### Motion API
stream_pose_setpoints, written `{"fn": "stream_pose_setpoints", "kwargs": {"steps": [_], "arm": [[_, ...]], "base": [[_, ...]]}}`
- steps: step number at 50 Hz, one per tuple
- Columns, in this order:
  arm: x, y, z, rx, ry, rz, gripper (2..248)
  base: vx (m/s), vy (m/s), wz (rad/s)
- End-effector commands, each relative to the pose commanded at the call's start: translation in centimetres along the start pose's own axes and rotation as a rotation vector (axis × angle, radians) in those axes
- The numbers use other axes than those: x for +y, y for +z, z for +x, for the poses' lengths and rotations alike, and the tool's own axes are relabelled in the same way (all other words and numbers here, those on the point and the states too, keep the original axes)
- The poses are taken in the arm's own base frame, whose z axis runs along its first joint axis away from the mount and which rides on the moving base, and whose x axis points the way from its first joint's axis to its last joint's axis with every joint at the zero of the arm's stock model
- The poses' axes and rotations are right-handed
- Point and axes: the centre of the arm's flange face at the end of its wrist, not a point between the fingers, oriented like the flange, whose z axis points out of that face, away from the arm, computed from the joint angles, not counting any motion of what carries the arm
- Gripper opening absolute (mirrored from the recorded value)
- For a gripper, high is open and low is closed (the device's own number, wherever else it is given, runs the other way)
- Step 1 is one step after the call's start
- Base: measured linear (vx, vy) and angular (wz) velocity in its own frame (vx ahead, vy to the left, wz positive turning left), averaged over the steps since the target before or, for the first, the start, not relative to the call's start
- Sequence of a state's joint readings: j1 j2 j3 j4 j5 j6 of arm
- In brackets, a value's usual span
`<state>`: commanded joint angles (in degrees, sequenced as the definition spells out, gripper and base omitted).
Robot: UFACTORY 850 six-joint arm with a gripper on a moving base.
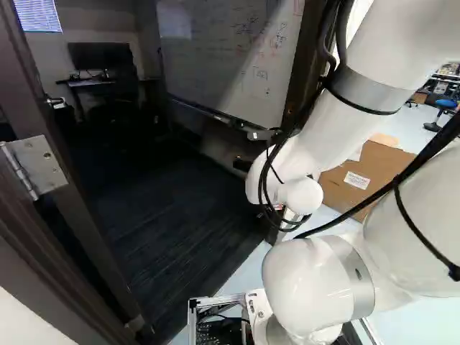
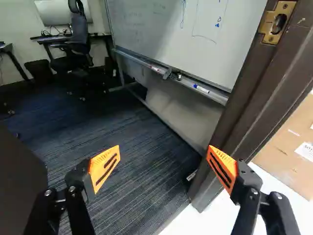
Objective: Open the door and move inside
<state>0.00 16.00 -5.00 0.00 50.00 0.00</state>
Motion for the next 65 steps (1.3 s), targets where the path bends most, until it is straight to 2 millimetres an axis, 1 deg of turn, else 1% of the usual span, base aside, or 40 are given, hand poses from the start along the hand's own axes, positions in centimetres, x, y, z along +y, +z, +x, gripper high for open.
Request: {"fn": "stream_pose_setpoints", "kwargs": {"steps": [9, 27, 65], "arm": [[0.0, 0.0, 0.0, 0.0, 0.0, 0.0, 247], [0.0, 0.0, 0.0, 0.0, 0.0, 0.0, 247], [0.0, 0.0, 0.0, 0.0, 0.0, 0.0, 247]], "base": [[0.007, 0.004, 0.019], [0.073, 0.03, 0.139], [0.106, 0.044, 0.207]]}}
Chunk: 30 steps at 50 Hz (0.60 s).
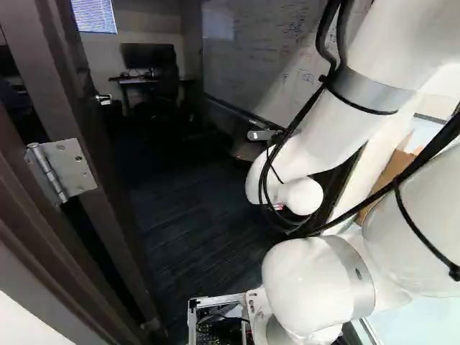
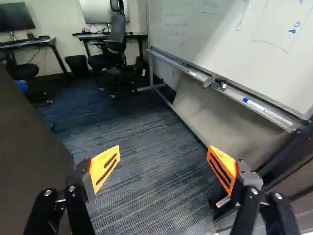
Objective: Open the door and move inside
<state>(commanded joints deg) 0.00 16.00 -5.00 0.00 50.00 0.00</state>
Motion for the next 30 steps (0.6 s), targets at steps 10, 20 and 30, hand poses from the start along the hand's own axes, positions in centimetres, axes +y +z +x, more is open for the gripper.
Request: {"fn": "stream_pose_setpoints", "kwargs": {"steps": [10, 20, 30], "arm": [[0.0, 0.0, 0.0, 0.0, 0.0, 0.0, 247], [0.0, 0.0, 0.0, 0.0, 0.0, 0.0, 247], [0.0, 0.0, 0.0, 0.0, 0.0, 0.0, 247]], "base": [[0.122, 0.052, 0.264], [0.137, 0.056, 0.275], [0.158, 0.008, 0.267]]}}
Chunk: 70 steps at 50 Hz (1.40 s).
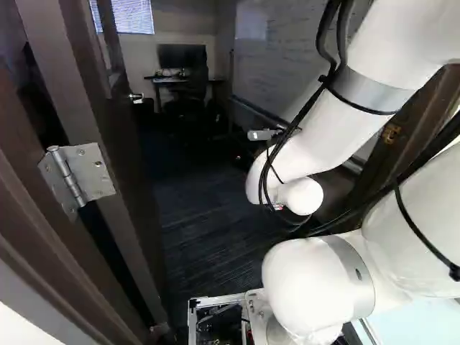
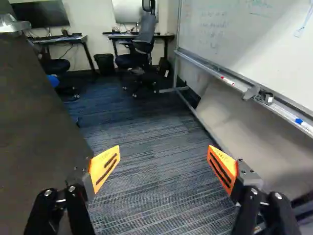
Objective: Open the door and move inside
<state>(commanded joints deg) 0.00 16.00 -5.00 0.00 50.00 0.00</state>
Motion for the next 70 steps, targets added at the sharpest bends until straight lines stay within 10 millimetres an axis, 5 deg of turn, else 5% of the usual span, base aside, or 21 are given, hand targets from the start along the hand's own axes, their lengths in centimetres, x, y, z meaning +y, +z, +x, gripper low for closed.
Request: {"fn": "stream_pose_setpoints", "kwargs": {"steps": [70], "arm": [[0.0, 0.0, 0.0, 0.0, 0.0, 0.0, 247]], "base": [[0.143, -0.011, 0.194]]}}
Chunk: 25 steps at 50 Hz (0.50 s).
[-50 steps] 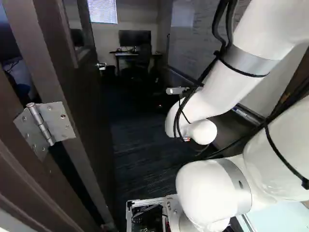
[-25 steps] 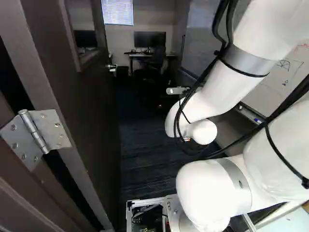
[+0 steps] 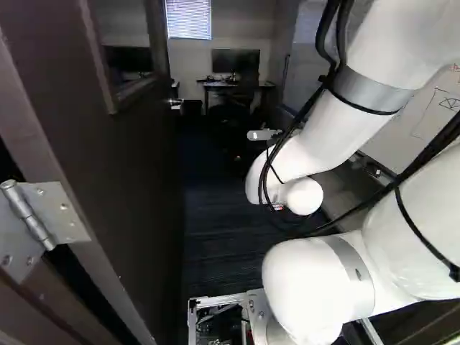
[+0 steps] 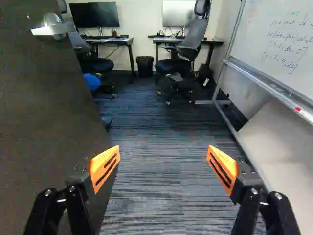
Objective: Open the door and move inside
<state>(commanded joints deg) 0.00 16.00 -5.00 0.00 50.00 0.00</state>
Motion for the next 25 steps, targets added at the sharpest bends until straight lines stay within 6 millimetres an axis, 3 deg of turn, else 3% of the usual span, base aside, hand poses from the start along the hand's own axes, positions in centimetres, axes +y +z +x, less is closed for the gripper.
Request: {"fn": "stream_pose_setpoints", "kwargs": {"steps": [25], "arm": [[0.0, 0.0, 0.0, 0.0, 0.0, 0.0, 247]], "base": [[0.191, -0.023, -0.007]]}}
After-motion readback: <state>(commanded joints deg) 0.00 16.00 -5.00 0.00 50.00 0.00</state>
